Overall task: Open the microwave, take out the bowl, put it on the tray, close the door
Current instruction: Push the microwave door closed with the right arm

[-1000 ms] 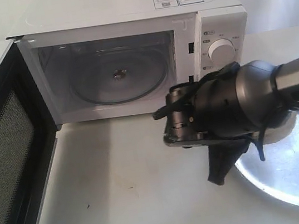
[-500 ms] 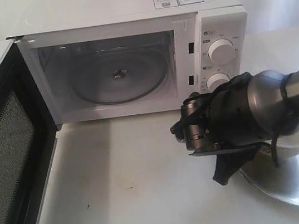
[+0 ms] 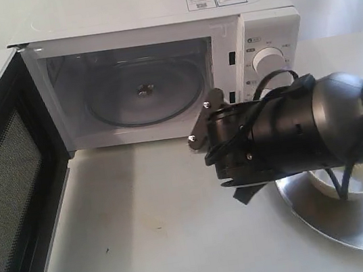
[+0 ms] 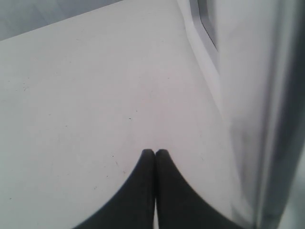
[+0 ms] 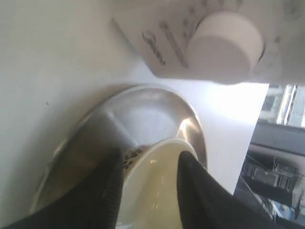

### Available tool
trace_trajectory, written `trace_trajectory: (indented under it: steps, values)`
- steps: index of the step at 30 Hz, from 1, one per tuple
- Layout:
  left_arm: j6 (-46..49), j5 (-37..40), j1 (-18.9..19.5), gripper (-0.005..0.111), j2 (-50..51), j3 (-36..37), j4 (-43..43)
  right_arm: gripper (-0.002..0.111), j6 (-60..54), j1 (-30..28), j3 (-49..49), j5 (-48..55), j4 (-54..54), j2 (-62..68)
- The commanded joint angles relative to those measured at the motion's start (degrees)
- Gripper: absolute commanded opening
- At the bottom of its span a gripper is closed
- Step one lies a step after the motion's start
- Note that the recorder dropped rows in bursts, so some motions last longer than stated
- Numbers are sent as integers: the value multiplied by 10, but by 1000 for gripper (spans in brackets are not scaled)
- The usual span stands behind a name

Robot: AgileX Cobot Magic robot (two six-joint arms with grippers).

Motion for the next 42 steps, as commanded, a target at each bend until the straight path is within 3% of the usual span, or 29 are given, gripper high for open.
trace_trajectory:
  steps: [1,6,10,22,24,28,32,42]
  values:
    - [-2,0,-2,0,-2,1,-2,24,-27,71,-43,-52,7,-47]
    - [-2,0,-2,0,-2,1,-2,2,-27,154,-96,-322,-34,-77]
    - [-2,0,-2,0,-2,1,-2,0,-17,184,-169,-465,-151,-55]
    - [-2,0,-2,0,-2,1,-2,0,47,192,-428,-527,-132,143]
    - [-2,0,-2,0,-2,1,-2,0,-27,207,-481,-471,-140,209]
    - [-2,0,-2,0,-2,1,-2,0,-129,220,-535,-238,-146,265]
    - [-2,0,-2,0,-2,1,-2,0,-130,198,-534,123,-258,256]
    - [-2,0,-2,0,-2,1,-2,0,-113,128,-484,123,-210,250]
